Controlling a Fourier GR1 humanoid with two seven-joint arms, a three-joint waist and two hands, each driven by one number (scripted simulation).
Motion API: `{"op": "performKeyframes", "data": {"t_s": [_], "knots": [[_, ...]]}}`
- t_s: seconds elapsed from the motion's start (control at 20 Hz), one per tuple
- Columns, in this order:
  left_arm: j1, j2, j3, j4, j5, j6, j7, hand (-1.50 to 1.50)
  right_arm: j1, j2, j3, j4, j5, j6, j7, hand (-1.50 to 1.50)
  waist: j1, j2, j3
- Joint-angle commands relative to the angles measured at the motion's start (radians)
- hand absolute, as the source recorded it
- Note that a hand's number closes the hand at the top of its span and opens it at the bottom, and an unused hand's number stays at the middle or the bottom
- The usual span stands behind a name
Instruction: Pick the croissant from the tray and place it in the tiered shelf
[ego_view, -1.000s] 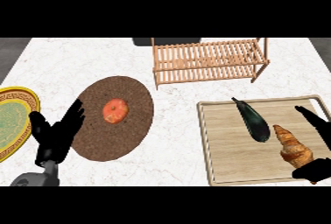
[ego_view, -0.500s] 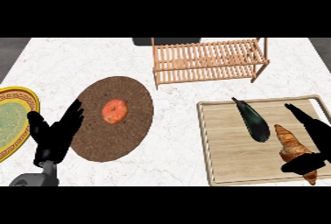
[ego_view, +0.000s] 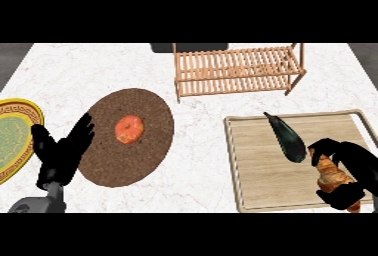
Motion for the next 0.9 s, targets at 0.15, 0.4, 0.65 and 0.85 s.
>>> {"op": "performKeyframes", "data": {"t_s": [0.15,0.4,0.65,0.85], "knots": [[0.030,-0.027,0.005,0.027,-0.011,0.002,0.023,0.00,0.052,0.044,-0.012,-0.150,-0.014,-0.009,-0.048,1.50,-0.005,0.012,0.005],[0.002,-0.017,0.000,0.059,-0.020,-0.019,0.011,0.00,-0.083,0.308,0.280,-0.283,0.121,-0.023,0.243,1.50,0.015,0.015,0.002],[0.009,-0.036,-0.011,0.067,-0.034,-0.011,-0.002,0.00,-0.240,0.554,0.452,-0.272,0.206,-0.099,0.473,1.50,0.015,0.013,0.003],[-0.013,-0.032,-0.007,0.005,-0.028,0.018,0.080,0.00,-0.369,0.561,0.474,-0.431,0.230,-0.126,0.656,1.50,0.006,0.007,0.004]]}}
